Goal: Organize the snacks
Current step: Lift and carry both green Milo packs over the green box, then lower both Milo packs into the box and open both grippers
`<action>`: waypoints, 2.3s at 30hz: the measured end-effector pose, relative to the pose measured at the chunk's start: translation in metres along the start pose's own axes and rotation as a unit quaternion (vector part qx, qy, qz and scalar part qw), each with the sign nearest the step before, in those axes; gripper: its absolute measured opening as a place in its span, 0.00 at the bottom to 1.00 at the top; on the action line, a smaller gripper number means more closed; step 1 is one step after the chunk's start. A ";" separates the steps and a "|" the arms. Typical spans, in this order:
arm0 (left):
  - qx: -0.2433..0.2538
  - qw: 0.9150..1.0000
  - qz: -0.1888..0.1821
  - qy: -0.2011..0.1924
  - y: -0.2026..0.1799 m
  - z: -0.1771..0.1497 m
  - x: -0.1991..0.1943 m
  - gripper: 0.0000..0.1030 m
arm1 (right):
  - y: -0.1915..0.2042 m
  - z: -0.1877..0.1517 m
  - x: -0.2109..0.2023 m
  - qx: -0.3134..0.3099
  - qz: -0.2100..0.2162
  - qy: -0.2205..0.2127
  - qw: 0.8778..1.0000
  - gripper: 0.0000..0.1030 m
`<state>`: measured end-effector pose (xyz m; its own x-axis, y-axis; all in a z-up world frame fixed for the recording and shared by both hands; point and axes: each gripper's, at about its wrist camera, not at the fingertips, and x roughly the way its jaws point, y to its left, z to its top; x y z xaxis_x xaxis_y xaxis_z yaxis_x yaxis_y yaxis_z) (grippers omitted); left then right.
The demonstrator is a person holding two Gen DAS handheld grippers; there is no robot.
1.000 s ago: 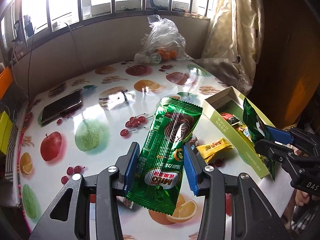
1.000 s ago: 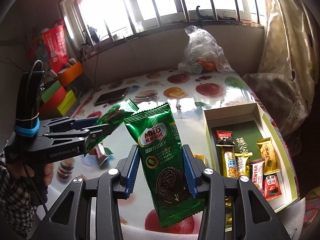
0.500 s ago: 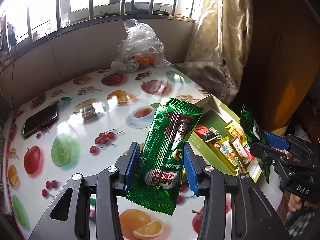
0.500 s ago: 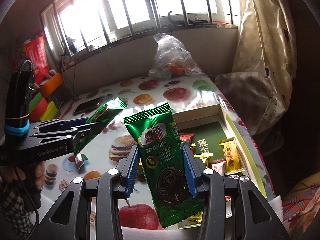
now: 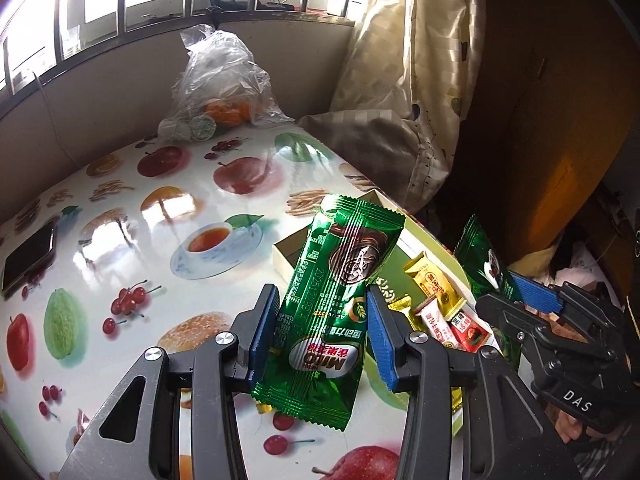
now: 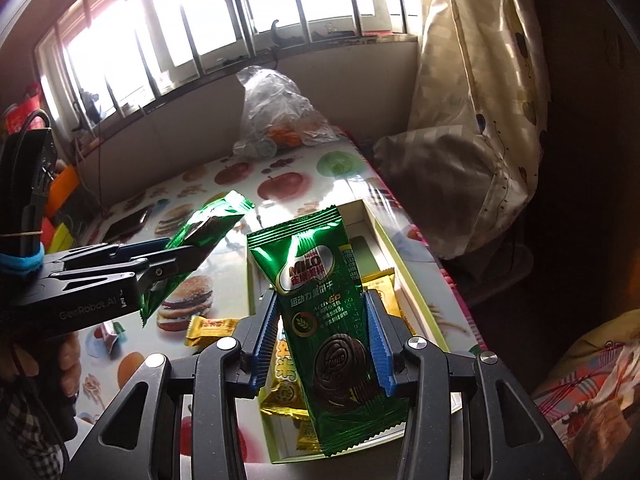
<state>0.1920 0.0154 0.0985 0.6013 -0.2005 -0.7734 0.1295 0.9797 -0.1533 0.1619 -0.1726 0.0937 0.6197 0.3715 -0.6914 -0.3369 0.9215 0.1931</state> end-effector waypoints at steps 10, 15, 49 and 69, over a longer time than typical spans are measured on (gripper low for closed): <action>-0.009 1.000 -0.002 0.028 -0.013 0.005 0.037 0.43 | -0.020 -0.005 0.026 0.014 -0.041 0.026 0.999 0.40; -0.012 0.999 0.004 0.038 -0.018 0.007 0.054 0.43 | -0.027 -0.008 0.044 0.019 -0.049 0.043 0.998 0.40; -0.016 0.998 0.005 0.066 -0.036 0.010 0.096 0.44 | -0.034 -0.013 0.077 0.001 -0.052 0.048 0.997 0.48; -0.022 0.999 0.012 0.021 -0.032 0.005 0.056 0.52 | -0.028 -0.013 0.056 0.010 -0.055 0.023 0.998 0.55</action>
<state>0.2253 -0.0272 0.0633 0.5708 -0.1764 -0.8019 0.0789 0.9839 -0.1603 0.1969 -0.1787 0.0406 0.6189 0.2623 -0.7404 -0.2540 0.9588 0.1274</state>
